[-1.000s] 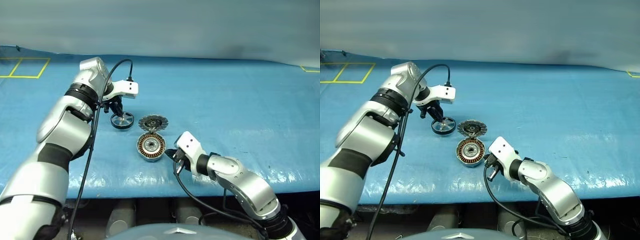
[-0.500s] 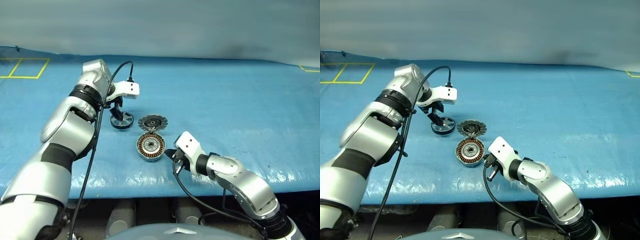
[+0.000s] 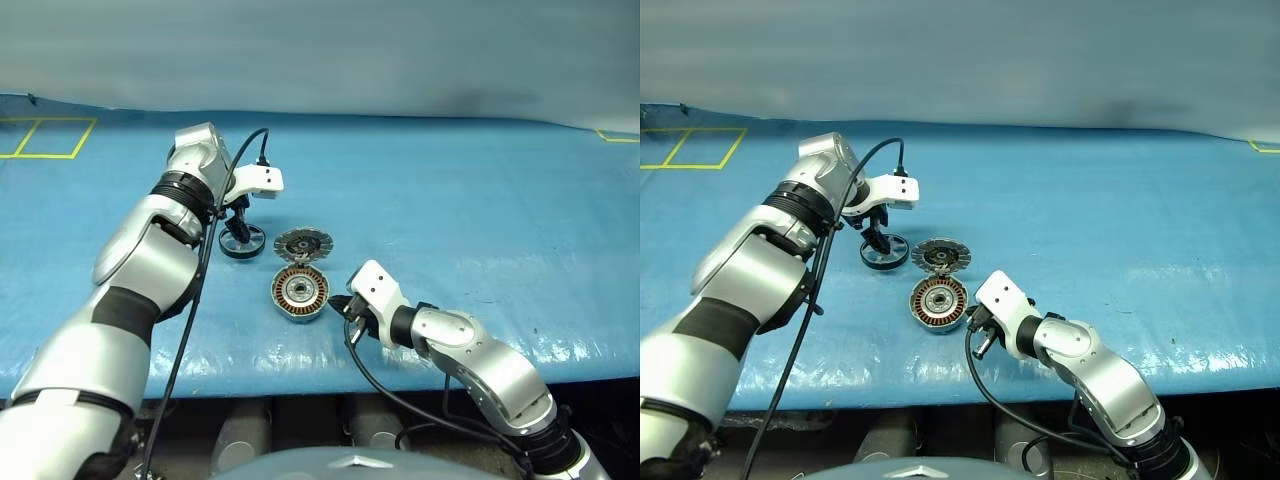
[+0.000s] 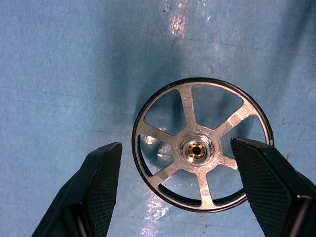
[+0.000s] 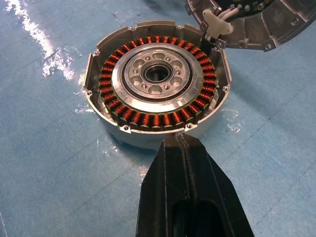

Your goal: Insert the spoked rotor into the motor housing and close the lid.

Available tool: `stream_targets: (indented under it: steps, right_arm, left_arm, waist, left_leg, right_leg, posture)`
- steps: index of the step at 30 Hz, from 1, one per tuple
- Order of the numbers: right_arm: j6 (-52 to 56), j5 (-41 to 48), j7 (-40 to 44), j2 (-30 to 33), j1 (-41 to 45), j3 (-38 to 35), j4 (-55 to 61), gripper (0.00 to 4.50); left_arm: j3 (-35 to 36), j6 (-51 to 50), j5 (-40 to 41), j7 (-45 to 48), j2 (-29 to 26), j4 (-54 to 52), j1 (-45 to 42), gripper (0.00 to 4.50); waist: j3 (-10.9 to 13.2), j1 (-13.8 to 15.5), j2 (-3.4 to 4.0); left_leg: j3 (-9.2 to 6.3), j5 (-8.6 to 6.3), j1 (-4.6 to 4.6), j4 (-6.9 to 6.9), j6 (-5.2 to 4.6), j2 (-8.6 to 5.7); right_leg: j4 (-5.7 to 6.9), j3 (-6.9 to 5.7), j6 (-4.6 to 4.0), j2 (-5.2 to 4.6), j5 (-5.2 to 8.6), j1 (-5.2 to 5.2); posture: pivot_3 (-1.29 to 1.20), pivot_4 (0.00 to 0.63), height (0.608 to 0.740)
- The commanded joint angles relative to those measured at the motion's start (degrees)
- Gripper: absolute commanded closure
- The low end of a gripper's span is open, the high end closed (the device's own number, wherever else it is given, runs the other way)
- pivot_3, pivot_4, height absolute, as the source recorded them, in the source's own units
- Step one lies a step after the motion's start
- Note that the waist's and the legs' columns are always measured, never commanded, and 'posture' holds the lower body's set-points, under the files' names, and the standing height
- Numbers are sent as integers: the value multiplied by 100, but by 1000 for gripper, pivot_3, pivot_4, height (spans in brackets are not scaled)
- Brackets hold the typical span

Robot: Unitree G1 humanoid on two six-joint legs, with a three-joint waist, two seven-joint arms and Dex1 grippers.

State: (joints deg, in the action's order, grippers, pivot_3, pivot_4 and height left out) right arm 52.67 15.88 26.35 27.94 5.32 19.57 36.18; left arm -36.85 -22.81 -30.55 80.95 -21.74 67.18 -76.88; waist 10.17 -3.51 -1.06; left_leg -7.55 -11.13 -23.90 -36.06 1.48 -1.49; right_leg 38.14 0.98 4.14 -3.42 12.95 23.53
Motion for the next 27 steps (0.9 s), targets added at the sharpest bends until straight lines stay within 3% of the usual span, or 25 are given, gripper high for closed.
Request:
stream_targets:
  steps: [1, 27]
  right_arm:
    - [-170, -12, 44, -43, 102, 4, 29, 4500]
    - [-240, -28, 141, -31, 204, 9, -122, 4500]
  left_arm:
    - [-11, -137, -125, 11, -37, -124, -114, 667]
    - [125, -580, -22, 154, -14, -837, 310, 667]
  waist:
    - [0, 0, 0]
    - [0, -4, 0]
  left_leg:
    - [0, 0, 0, 0, 0, 0]
    - [1, 0, 4, -3, 0, 0]
  right_leg:
    - [0, 0, 0, 0, 0, 0]
    - [6, 2, 0, 0, 0, -1]
  posture:
    - [0, 150, 740]
    - [0, 150, 740]
